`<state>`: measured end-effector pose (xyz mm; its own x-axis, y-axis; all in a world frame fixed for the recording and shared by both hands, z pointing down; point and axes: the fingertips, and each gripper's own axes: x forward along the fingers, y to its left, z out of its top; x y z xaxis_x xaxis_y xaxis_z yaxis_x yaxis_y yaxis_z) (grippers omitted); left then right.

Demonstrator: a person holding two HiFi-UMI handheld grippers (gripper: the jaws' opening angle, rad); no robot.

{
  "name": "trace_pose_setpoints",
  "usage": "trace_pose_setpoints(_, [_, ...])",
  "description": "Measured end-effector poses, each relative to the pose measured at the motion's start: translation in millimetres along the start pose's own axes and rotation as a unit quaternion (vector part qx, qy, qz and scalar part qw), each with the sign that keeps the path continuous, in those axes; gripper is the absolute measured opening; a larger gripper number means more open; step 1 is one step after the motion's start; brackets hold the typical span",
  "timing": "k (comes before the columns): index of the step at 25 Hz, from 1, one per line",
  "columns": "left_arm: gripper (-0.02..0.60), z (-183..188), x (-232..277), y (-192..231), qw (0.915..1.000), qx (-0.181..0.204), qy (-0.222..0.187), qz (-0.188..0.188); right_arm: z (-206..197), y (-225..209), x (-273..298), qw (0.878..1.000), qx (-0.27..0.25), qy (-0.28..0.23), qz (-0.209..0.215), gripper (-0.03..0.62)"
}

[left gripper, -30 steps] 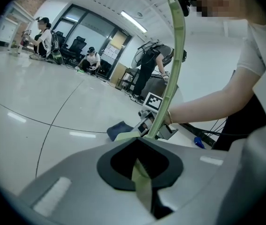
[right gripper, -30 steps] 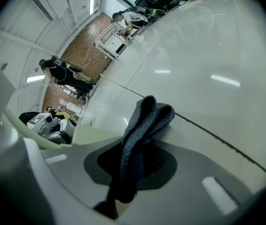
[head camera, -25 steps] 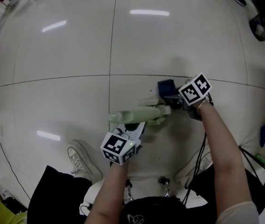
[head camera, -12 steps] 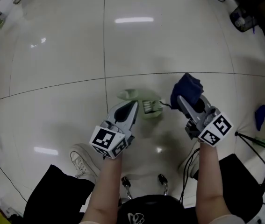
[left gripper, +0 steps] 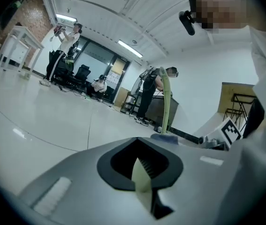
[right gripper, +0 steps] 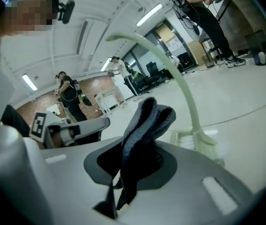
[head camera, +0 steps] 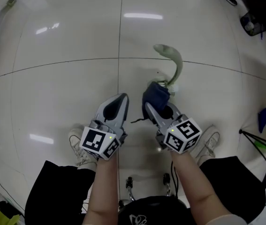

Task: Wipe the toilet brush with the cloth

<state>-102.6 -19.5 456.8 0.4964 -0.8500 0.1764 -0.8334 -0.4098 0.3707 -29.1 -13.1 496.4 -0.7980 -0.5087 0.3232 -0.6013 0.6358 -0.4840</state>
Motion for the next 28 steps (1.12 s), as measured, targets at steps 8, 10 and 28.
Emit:
trace_pose_setpoints(8, [0.006,-14.3,-29.4,8.2,0.9998,-0.017,0.004,0.012,-26.2,-23.2,59.1,0.986,0.14,0.008,-0.089,0.064])
trace_pose_setpoints(10, [0.006,-12.9,-27.0,9.2,0.9998,-0.02,0.003,0.009,-33.9,-26.4,62.2,0.979,0.182,0.009,-0.089,0.064])
trace_pose_setpoints(28, [0.006,-28.6,-14.5,10.4,0.9989,-0.043,0.016,0.0,-127.8,-60.3,4.7,0.939,0.285,0.082,-0.175,0.064])
